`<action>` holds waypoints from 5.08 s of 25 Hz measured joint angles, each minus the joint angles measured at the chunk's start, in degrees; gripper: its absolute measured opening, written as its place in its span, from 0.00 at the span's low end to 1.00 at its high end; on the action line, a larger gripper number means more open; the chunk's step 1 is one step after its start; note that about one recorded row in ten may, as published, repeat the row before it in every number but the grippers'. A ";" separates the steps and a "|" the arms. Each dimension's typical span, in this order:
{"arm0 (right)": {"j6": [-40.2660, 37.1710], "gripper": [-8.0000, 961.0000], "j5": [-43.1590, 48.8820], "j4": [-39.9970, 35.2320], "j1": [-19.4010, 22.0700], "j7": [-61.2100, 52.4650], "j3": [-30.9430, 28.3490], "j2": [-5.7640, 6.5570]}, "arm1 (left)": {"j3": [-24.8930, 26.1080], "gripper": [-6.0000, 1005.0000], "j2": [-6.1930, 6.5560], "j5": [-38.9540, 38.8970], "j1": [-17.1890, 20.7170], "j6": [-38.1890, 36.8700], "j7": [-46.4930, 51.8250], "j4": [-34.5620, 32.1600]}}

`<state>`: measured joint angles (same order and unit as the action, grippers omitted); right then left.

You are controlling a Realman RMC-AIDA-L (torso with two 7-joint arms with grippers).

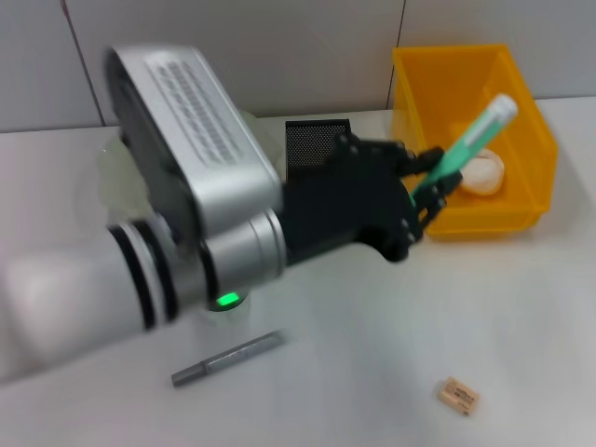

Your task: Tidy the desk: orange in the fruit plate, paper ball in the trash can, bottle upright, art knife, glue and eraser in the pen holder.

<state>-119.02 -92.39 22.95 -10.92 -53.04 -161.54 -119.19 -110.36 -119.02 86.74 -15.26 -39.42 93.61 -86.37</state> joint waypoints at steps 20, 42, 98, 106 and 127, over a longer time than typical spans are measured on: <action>3.73 0.81 -5.76 -22.99 -4.33 13.14 0.09 -0.33 | -23.44 0.20 -0.10 0.90 2.86 34.71 -18.52 0.65; 11.21 0.65 0.17 -23.39 -8.79 12.58 0.35 0.01 | -24.47 0.20 0.02 0.98 2.46 35.14 -19.96 0.63; 13.39 0.17 -9.28 -12.44 -12.09 11.07 1.07 0.01 | 0.10 0.79 0.40 -20.90 8.16 -14.98 -26.81 5.41; 20.20 0.17 -8.55 -9.67 -18.52 14.12 2.02 0.09 | 14.48 0.79 0.37 -31.68 2.77 -46.09 -41.11 38.97; 45.23 0.17 -8.66 -10.59 -30.12 18.24 16.22 -0.15 | 19.22 0.68 0.45 -37.00 1.15 -56.29 -49.91 55.19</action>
<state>-73.80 -101.05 12.35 -41.03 -34.80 -145.32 -119.34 -91.14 -118.56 49.74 -14.11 -95.71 43.71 -31.17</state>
